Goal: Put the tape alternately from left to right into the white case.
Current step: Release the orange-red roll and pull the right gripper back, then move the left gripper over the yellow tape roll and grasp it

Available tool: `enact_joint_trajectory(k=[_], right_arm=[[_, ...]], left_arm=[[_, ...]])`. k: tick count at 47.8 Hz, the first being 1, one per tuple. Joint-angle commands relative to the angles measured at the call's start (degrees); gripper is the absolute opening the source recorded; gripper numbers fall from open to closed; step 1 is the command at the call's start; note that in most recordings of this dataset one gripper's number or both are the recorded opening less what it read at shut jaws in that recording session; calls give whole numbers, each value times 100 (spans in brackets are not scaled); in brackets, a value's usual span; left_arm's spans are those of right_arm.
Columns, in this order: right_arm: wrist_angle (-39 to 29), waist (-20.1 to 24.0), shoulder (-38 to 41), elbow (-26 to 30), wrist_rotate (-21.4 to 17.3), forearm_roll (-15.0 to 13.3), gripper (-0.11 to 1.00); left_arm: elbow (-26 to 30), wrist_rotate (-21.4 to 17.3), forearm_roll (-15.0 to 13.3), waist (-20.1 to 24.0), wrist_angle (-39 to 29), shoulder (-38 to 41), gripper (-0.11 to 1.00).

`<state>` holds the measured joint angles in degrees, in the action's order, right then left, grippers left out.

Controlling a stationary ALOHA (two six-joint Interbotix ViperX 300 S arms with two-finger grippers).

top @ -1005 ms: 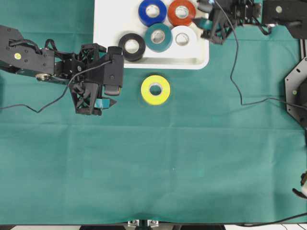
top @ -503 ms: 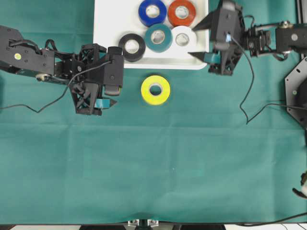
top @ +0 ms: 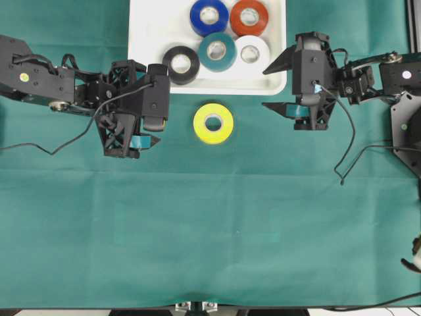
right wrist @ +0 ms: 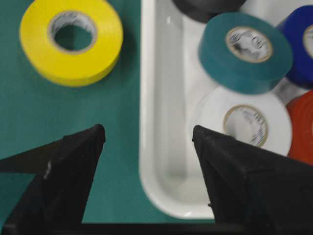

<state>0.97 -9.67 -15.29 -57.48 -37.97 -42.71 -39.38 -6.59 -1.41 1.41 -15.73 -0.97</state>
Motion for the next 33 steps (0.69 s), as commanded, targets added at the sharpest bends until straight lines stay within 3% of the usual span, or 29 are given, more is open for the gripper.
enact_joint_trajectory(k=[1,33], right_arm=[[44,9,-132,-26,-9,18,81],[53,18,-290,-114,-123,18,81]], left_arm=[[35,9,-9,-18,35,-105,85],[35,9,-9,-44,132,-97,85]])
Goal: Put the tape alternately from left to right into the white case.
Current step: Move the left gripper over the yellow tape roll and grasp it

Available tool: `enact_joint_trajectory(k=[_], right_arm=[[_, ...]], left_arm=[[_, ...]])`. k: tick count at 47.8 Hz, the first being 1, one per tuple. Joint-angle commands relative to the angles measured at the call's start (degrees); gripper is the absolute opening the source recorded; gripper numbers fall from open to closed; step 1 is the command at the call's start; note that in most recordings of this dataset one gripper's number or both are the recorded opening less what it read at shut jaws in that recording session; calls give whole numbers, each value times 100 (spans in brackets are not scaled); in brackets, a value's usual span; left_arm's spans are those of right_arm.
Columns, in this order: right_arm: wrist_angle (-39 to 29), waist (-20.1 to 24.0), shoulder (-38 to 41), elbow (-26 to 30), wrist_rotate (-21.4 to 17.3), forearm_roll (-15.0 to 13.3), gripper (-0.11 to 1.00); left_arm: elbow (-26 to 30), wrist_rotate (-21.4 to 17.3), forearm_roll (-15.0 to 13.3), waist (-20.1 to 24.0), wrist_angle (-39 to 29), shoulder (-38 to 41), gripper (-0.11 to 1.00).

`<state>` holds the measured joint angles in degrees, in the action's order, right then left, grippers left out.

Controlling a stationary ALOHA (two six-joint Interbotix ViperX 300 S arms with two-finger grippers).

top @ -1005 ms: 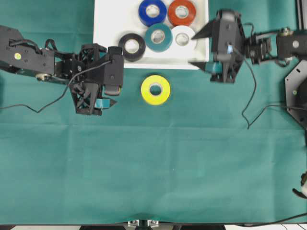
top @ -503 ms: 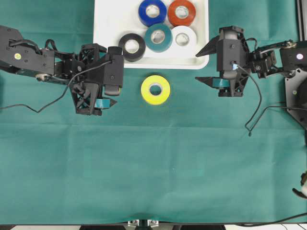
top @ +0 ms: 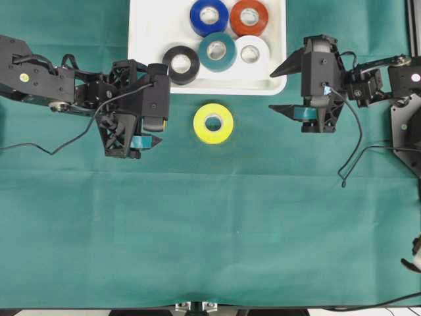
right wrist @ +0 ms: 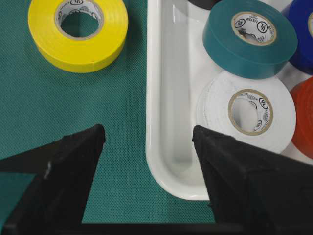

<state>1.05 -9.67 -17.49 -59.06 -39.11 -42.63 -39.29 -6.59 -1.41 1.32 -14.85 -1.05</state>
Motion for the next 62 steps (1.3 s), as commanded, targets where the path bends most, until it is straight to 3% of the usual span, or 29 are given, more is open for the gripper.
enact_joint_trajectory(k=[1,17,62], right_arm=[[44,18,-79,44,-9,9,81],[35,18,-70,53,-9,9,81],[35,18,-70,44,-9,9,81]], left_arm=[[35,0,-18,-53,44,-88,85],[123,0,-9,-229,62,-62,85],[1274,-70,9,-387,114,1143,85]])
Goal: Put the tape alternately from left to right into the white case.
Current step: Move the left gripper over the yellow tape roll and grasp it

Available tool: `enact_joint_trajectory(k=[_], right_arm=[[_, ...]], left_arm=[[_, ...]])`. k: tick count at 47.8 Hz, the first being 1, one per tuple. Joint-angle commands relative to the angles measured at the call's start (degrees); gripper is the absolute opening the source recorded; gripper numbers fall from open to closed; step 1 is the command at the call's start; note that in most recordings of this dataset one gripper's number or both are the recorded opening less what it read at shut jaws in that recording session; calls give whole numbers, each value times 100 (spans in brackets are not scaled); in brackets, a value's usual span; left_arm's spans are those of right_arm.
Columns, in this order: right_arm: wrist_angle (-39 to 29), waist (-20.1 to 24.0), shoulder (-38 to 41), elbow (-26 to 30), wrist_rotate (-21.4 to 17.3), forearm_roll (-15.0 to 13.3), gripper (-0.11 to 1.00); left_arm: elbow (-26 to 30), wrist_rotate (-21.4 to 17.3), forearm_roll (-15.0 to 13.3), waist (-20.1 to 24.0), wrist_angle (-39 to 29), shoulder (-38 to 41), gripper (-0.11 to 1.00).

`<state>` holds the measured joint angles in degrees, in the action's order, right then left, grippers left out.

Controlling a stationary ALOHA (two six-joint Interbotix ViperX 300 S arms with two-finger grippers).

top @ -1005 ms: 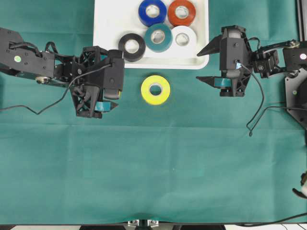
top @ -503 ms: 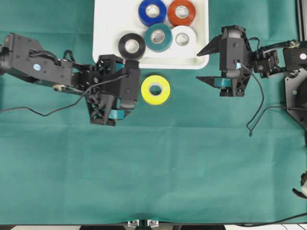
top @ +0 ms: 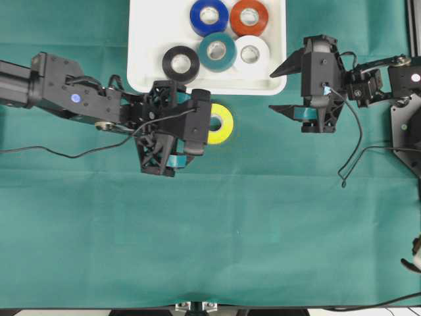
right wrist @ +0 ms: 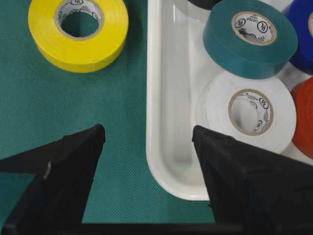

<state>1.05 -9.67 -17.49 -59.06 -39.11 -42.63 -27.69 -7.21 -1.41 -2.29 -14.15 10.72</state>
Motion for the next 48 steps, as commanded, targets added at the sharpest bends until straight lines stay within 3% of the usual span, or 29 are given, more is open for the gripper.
enact_joint_trajectory(k=[1,32,48], right_arm=[[44,18,-70,44,-9,9,81],[44,18,-70,35,-9,9,81],[105,18,-62,44,-18,9,81]], left_arm=[[132,-9,9,-26,44,-9,85],[703,26,18,18,79,554,85],[870,53,9,105,-422,712,83]])
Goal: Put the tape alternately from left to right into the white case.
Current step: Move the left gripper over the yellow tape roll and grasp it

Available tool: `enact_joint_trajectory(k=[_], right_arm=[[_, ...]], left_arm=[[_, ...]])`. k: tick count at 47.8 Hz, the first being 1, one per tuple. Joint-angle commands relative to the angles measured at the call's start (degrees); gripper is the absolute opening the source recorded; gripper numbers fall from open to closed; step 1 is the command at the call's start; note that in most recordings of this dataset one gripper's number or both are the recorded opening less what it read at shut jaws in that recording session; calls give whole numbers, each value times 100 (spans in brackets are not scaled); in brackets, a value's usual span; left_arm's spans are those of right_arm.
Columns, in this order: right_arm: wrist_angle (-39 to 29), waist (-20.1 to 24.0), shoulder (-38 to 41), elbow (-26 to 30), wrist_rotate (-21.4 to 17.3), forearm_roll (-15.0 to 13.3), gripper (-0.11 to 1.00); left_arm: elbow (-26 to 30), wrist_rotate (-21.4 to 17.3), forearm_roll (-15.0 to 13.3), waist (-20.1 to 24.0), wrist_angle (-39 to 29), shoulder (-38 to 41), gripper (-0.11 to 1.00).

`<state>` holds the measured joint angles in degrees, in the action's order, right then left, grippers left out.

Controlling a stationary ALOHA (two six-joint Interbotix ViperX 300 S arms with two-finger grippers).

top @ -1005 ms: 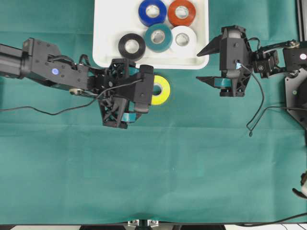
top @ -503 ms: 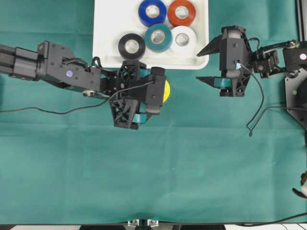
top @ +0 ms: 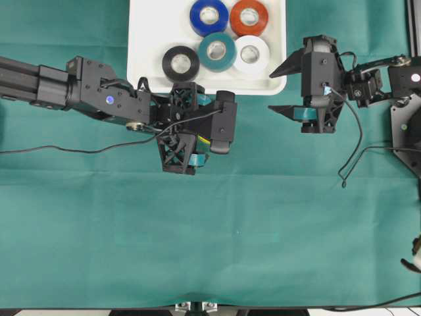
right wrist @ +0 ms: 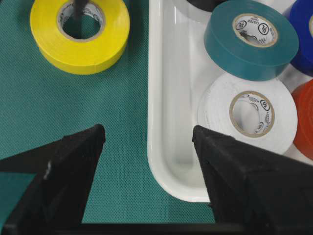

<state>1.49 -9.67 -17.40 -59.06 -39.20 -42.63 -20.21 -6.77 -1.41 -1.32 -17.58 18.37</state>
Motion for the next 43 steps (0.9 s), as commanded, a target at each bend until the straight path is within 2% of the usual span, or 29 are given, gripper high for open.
enact_joint_trajectory(k=[1,14,23,26,36,40,43], right_arm=[[70,18,-70,35,0,9,81],[70,18,-18,35,-9,9,81],[70,18,-18,35,0,9,81],[70,18,-18,35,0,9,81],[70,18,-18,35,0,9,81],[70,18,-18,44,0,9,81],[70,18,-18,44,0,9,81]], left_arm=[[141,0,9,9,-97,-26,84],[387,0,9,44,-123,211,83],[422,0,9,44,-202,237,74],[422,0,9,44,-281,229,66],[422,0,9,44,-316,149,12],[422,0,9,44,-316,123,0],[422,0,9,44,-316,114,-3]])
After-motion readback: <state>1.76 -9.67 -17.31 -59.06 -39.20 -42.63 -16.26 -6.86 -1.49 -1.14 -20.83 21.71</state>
